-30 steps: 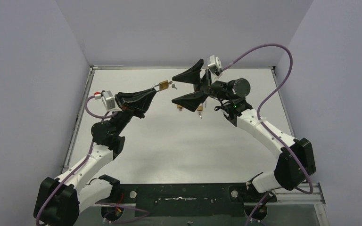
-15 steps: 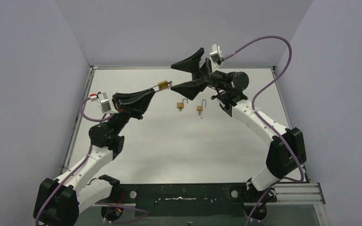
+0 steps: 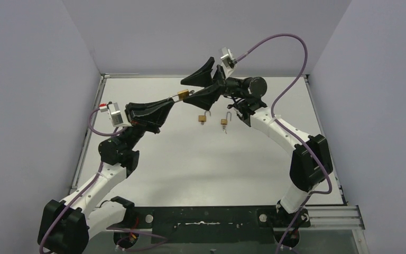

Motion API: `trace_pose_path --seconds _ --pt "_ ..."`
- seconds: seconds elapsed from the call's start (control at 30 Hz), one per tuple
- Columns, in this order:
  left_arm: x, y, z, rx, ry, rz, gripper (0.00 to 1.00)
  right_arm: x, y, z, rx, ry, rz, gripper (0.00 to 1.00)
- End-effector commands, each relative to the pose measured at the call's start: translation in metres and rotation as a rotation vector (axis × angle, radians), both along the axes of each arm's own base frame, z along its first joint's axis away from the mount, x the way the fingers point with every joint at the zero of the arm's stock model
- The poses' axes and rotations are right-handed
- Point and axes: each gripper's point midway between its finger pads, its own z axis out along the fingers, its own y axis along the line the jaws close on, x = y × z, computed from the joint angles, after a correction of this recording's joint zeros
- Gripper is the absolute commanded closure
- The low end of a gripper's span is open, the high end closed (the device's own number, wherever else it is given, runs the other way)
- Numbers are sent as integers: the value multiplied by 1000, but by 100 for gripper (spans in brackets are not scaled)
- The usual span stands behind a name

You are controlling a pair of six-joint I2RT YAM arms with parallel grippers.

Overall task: Lock with the key
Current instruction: Lock the lock.

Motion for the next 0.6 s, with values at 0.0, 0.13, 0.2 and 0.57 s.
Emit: trace_pose_path --seconds 0.0,0.13,0.2,0.57 --pt "-16 6 33 -51 -113 -2 100 -19 -4 31 44 -92 36 32" --pt "-14 5 33 -46 -115 0 100 -19 -4 31 40 -87 44 40" --pt "-13 5 32 -45 -113 3 100 -20 -4 30 36 -83 48 45" --pt "-4 1 26 -34 -93 7 100 -27 -5 29 2 -76 85 100"
